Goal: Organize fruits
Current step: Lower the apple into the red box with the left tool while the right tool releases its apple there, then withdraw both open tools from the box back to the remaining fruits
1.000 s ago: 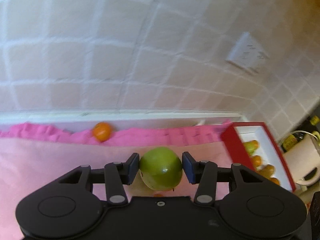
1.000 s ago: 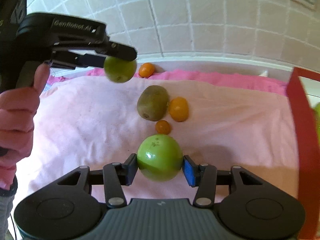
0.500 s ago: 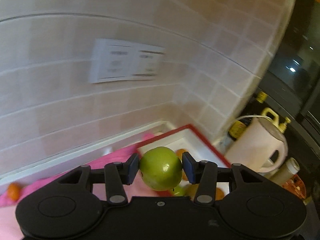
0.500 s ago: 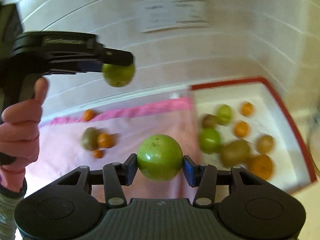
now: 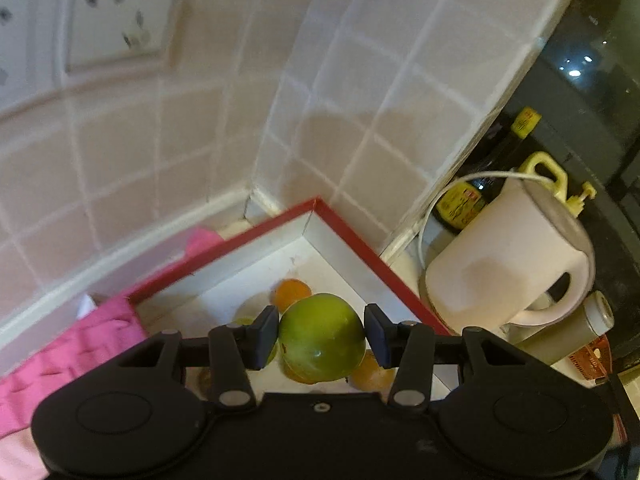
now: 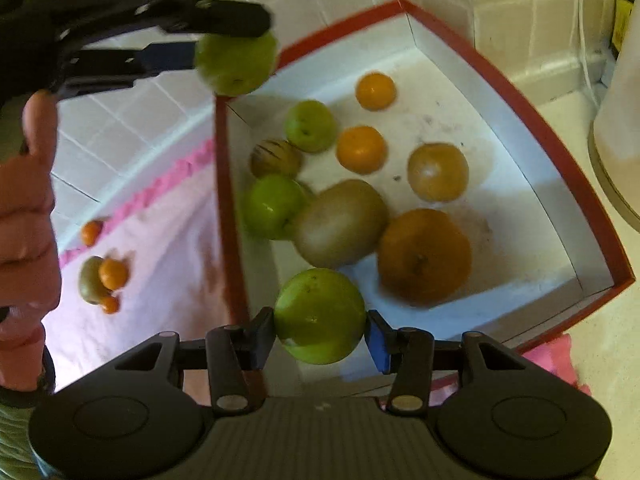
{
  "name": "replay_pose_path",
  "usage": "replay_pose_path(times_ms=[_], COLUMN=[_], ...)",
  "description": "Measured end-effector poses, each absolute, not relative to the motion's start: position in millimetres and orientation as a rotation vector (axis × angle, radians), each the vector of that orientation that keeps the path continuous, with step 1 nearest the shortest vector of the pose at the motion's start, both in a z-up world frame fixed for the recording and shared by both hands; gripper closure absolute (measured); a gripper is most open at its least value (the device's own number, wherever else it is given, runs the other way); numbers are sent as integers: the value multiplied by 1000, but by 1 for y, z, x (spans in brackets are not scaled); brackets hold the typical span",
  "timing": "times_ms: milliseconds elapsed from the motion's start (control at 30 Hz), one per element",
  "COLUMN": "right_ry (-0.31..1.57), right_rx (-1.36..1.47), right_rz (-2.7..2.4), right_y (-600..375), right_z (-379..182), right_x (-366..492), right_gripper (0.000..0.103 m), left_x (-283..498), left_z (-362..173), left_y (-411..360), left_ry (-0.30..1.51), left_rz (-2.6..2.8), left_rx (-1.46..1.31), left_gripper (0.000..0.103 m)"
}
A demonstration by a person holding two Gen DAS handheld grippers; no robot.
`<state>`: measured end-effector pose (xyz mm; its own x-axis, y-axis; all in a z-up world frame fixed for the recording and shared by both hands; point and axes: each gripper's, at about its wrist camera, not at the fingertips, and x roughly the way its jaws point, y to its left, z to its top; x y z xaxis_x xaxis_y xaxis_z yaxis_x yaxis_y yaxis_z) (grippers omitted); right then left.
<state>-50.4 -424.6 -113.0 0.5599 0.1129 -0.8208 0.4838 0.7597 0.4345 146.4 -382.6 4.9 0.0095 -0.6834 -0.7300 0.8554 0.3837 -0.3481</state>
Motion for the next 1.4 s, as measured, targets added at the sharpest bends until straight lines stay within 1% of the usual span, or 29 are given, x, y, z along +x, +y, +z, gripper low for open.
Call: replay_pose_path(times_ms=[133, 300, 600, 767, 900, 1000, 1067, 1133, 1200, 1300, 1400], right_ry=[1006, 1028, 1040, 1034, 1036, 1031, 1024, 1010, 997, 978, 958], right_rx=[677, 668, 647, 632, 628, 619, 613, 617, 620, 625, 616], right_rz=[-243, -250, -265, -267, -274, -282, -285, -291, -296, -299, -310], right_y=[-425, -427, -425, -423, -421, -418, -419, -419, -419, -419, -418], right_z=[-120, -126, -130, -127, -125, -122, -118, -112, -106, -96, -83], right_x=[-42, -38, -31, -31, -30, -30, -32, -35, -39, -47, -54], right_gripper=[53, 53, 53, 52, 51, 50, 46, 43, 42, 40, 39], left_x=[149, 147, 132, 120, 121, 122, 122, 121, 121, 121, 123], left_z=[-19, -36, -64, -70, -75, -76, -74, -69, -60, -43, -24], left_y=[-403, -423, -468, -478, -480, -481, -479, -476, -469, -456, -436], left_ry=[1048, 1103, 1126, 1086, 1105, 1105, 1100, 1095, 1076, 1038, 1004], left_rz=[-1219, -1244, -1219, -1209, -1203, -1203, -1204, -1216, -1229, -1237, -1246], left_rx=[223, 207, 282, 360, 370, 368, 369, 353, 338, 325, 298], left_gripper=[47, 47, 47, 47, 46, 46, 48, 41, 40, 35, 35])
